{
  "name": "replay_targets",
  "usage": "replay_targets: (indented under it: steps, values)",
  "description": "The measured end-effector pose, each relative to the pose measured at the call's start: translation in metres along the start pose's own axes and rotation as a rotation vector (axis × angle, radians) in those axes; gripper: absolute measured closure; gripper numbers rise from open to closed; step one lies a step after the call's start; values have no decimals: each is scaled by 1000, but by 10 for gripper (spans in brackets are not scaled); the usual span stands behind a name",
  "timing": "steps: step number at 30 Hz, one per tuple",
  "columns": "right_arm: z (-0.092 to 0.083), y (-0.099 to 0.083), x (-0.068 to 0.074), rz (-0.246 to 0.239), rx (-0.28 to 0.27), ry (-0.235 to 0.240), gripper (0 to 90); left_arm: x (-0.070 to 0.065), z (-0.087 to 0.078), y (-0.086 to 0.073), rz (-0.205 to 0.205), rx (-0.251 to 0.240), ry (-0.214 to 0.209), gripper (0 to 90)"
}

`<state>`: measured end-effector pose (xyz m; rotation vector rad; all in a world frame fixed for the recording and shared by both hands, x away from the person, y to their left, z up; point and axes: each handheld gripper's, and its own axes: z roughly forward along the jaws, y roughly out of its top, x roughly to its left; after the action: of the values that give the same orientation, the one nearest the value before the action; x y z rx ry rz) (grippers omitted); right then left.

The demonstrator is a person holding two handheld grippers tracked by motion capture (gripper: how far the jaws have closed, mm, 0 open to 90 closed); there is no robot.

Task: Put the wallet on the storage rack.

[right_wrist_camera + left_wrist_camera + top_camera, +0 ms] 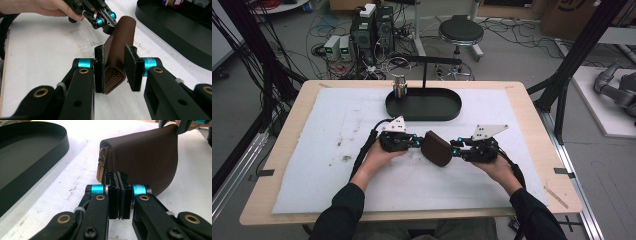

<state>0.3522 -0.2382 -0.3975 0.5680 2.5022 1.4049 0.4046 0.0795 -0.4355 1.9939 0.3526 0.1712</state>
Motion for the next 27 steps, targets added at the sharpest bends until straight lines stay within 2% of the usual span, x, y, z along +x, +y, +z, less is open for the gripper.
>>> replay_targets:
  steps: [5, 9, 11, 13, 16, 22, 25, 27]
  values:
    - [0, 0, 1, 1, -4, 8, 708, 0, -1, -1, 3, -3, -2, 883]
    - [0, 1, 1, 1, -5, 20, 636, 0, -2, -1, 16, -2, -5, 884]
    - [1, 1, 1, 1, -3, 23, 562, 0, -2, -1, 22, -2, -3, 885]
    - [2, 1, 1, 6, 6, 34, 550, -1, -1, -1, 28, -5, -2, 885]
    - [3, 1, 2, 3, 4, 28, 441, -1, -1, -1, 34, -6, -1, 885]
    - [3, 0, -2, 64, -11, -11, 319, -1, -1, -1, 33, -7, 0, 885]
    - [6, -2, -3, 106, -18, -11, 311, -1, -1, -1, 32, -7, 0, 885]
    - [11, -3, -2, 144, 3, -20, 311, -1, -1, -1, 31, -6, 1, 885]
